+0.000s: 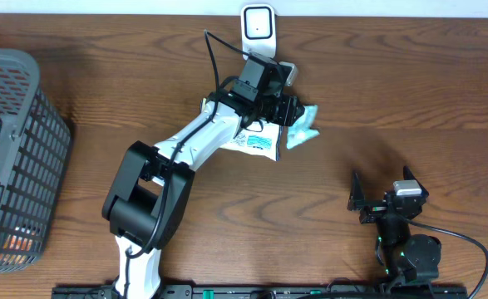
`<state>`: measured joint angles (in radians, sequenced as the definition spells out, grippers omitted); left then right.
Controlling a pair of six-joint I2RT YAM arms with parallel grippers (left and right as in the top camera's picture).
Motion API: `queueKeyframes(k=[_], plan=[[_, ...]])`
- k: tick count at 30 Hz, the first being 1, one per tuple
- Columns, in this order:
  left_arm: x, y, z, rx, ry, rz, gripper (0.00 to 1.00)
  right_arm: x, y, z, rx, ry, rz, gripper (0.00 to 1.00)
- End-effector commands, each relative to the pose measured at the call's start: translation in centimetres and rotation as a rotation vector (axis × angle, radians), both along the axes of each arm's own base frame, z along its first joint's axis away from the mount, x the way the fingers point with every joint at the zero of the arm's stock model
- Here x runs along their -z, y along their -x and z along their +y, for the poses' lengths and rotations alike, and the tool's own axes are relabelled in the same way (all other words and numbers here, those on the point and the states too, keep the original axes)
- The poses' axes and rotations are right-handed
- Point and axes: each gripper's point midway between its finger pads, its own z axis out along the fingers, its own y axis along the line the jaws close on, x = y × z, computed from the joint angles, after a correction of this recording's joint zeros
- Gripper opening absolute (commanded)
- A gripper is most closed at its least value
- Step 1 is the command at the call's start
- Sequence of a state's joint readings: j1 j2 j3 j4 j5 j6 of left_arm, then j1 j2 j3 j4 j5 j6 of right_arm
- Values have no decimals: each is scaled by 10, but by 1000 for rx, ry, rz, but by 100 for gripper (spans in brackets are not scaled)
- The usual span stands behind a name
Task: Scan the item barcode
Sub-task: 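Carry the green wipes pack to the right of the snack bag, then release the wipes pack and swing the left gripper back to the basket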
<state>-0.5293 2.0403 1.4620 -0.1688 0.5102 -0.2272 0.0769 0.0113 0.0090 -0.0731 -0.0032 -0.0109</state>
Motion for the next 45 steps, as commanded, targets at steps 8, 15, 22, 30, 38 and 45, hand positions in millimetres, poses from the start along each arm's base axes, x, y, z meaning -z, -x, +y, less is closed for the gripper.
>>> queueKeyframes(k=[8, 15, 22, 30, 38, 45], plan=[[-143, -16, 79, -132, 76, -220, 53, 1, 0, 0, 2, -10, 2, 99], [-196, 5, 185, -297, -49, -295, 61, 1, 0, 0, 2, -10, 2, 99], [-275, 39, 310, -645, -126, -456, 68, 1, 0, 0, 2, -10, 2, 99], [-293, 99, 464, -1072, -417, -357, 78, 1, 0, 0, 2, -10, 2, 99], [-264, 146, 576, -1452, -614, -171, 98, 1, 0, 0, 2, -10, 2, 99], [-240, 145, 598, -1478, -625, -87, 98, 1, 0, 0, 2, -10, 2, 99]])
